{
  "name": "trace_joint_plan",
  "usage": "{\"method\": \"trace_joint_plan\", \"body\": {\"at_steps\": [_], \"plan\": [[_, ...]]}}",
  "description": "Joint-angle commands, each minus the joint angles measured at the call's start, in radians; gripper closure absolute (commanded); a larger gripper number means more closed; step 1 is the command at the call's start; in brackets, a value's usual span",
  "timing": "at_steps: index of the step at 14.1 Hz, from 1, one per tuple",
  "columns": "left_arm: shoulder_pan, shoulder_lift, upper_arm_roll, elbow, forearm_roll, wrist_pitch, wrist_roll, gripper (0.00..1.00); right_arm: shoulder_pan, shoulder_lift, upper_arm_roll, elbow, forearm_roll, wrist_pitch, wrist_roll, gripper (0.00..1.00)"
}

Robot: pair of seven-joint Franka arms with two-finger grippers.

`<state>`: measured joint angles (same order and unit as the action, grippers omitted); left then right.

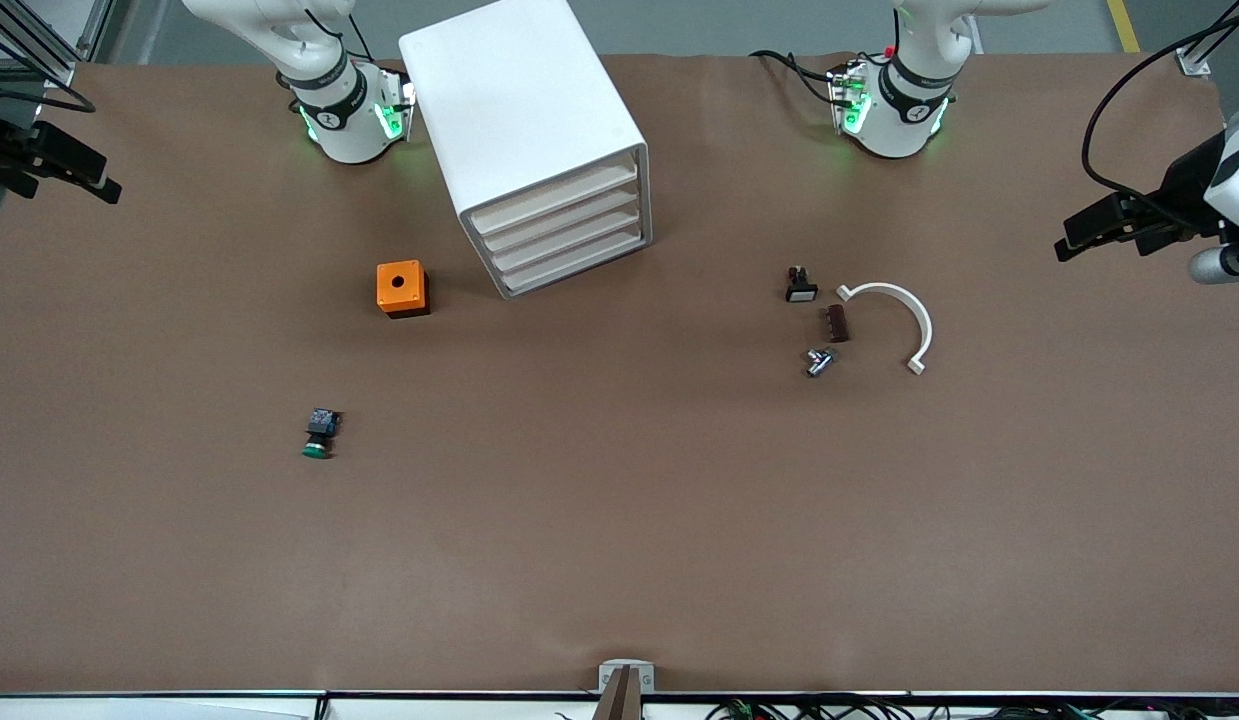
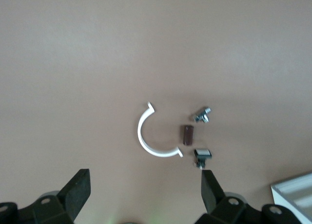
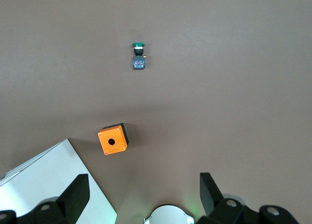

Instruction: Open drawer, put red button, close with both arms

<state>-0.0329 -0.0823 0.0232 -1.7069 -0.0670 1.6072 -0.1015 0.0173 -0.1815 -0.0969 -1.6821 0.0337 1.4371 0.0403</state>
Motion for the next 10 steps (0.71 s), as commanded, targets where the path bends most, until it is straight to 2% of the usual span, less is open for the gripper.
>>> {"method": "trace_joint_plan", "body": {"at_steps": [1, 8, 10], "plan": [[0.019, -0.059, -0.009, -0.063, 0.029, 0.074, 0.006, 0.0, -0.008, -0.05, 0.002, -0.053, 0.003, 0.02, 0.003, 0.0], [0.044, -0.036, -0.008, 0.065, 0.065, 0.071, 0.009, 0.0, -0.005, -0.061, 0.003, -0.057, -0.015, 0.046, -0.011, 0.0], [0.047, -0.01, -0.006, 0.107, 0.05, 0.069, 0.008, 0.0, 0.001, -0.061, 0.005, -0.057, -0.05, 0.054, -0.011, 0.0]]}}
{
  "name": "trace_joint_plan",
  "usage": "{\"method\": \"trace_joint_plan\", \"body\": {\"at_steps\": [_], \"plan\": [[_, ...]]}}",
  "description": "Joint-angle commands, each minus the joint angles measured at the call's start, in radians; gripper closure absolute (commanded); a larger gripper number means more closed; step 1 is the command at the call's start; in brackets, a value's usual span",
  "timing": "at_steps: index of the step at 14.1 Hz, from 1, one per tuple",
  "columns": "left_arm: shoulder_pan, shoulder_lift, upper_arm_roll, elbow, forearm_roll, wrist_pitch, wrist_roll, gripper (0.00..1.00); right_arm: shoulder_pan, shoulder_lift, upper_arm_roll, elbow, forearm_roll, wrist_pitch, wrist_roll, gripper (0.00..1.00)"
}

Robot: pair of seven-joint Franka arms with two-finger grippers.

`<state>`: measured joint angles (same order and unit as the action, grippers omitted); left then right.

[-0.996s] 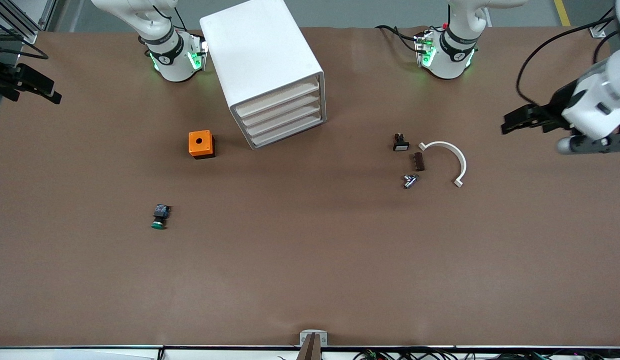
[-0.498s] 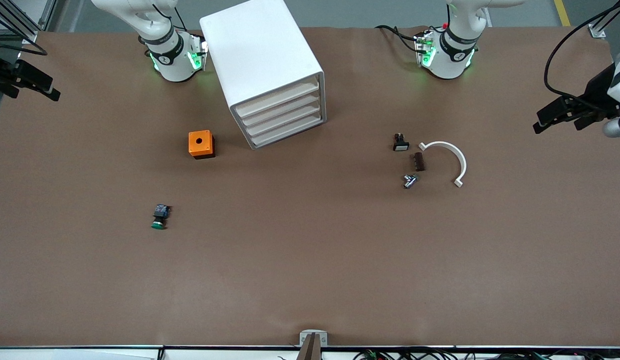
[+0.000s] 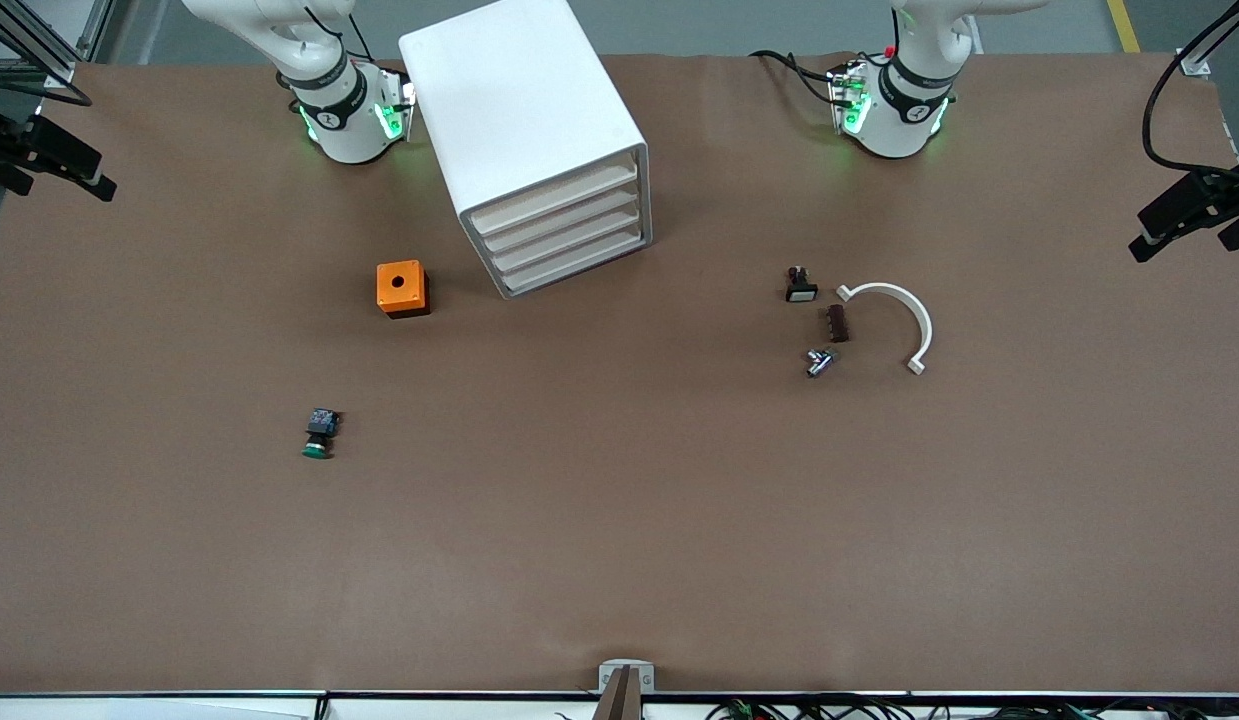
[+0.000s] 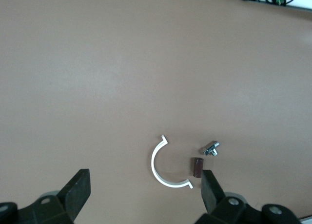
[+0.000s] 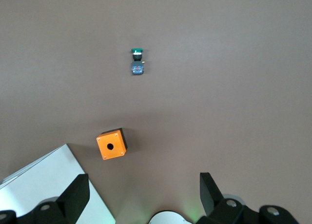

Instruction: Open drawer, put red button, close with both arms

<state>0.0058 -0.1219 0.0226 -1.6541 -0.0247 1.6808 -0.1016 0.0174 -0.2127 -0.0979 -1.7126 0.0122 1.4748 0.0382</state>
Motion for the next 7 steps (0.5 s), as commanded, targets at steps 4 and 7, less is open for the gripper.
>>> {"method": "trace_joint_plan", "body": {"at_steps": [4, 7], "plan": [[0.003, 0.051, -0.007, 0.065, 0.011, -0.01, 0.003, 0.0, -0.005, -0.03, 0.003, -0.027, -0.032, 0.025, -0.067, 0.0], [-0.003, 0.051, -0.012, 0.065, 0.015, -0.026, 0.0, 0.0, -0.002, -0.03, 0.004, -0.027, -0.031, 0.025, -0.067, 0.0]]}}
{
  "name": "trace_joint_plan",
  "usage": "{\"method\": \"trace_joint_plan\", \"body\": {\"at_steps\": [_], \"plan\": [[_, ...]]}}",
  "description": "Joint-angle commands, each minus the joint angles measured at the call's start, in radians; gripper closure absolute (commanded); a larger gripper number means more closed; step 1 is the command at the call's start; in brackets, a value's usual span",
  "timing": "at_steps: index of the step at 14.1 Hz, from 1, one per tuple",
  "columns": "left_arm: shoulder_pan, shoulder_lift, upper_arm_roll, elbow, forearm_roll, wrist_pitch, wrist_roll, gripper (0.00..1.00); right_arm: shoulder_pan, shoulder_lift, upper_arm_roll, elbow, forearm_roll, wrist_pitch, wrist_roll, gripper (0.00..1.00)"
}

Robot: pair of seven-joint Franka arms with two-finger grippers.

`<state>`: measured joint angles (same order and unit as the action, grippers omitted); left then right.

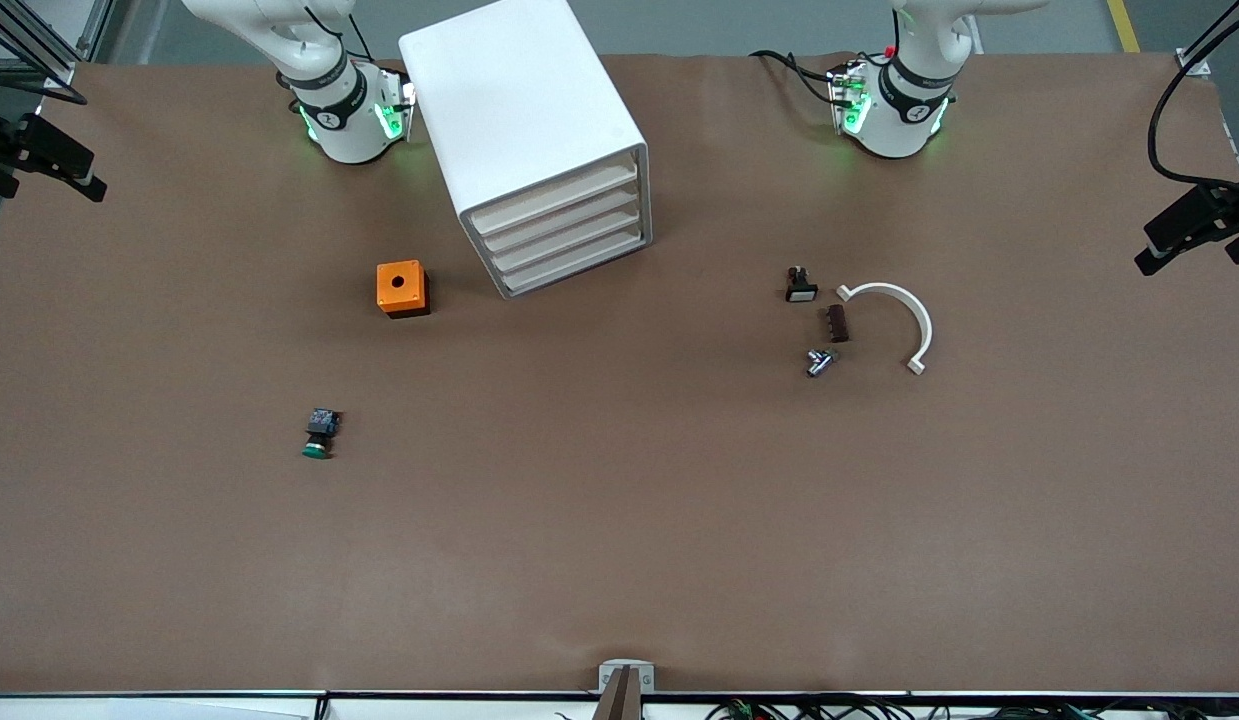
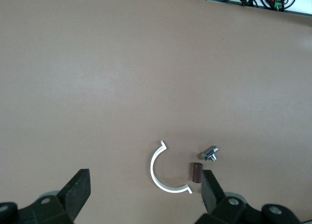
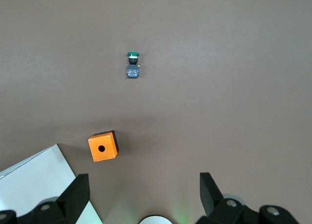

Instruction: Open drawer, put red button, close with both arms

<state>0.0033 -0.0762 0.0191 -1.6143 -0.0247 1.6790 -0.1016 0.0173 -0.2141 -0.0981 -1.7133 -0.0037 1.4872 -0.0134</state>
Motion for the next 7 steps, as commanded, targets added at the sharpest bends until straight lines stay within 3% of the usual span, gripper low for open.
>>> {"method": "trace_joint_plan", "body": {"at_steps": [1, 7], "plan": [[-0.002, 0.006, -0.008, 0.028, 0.012, -0.037, -0.003, 0.0, -0.002, -0.028, 0.005, -0.026, -0.015, 0.013, -0.016, 0.0], [0.0, 0.006, -0.01, 0.027, 0.012, -0.041, 0.0, 0.0, -0.007, -0.028, 0.003, -0.028, -0.002, 0.01, -0.003, 0.0]]}}
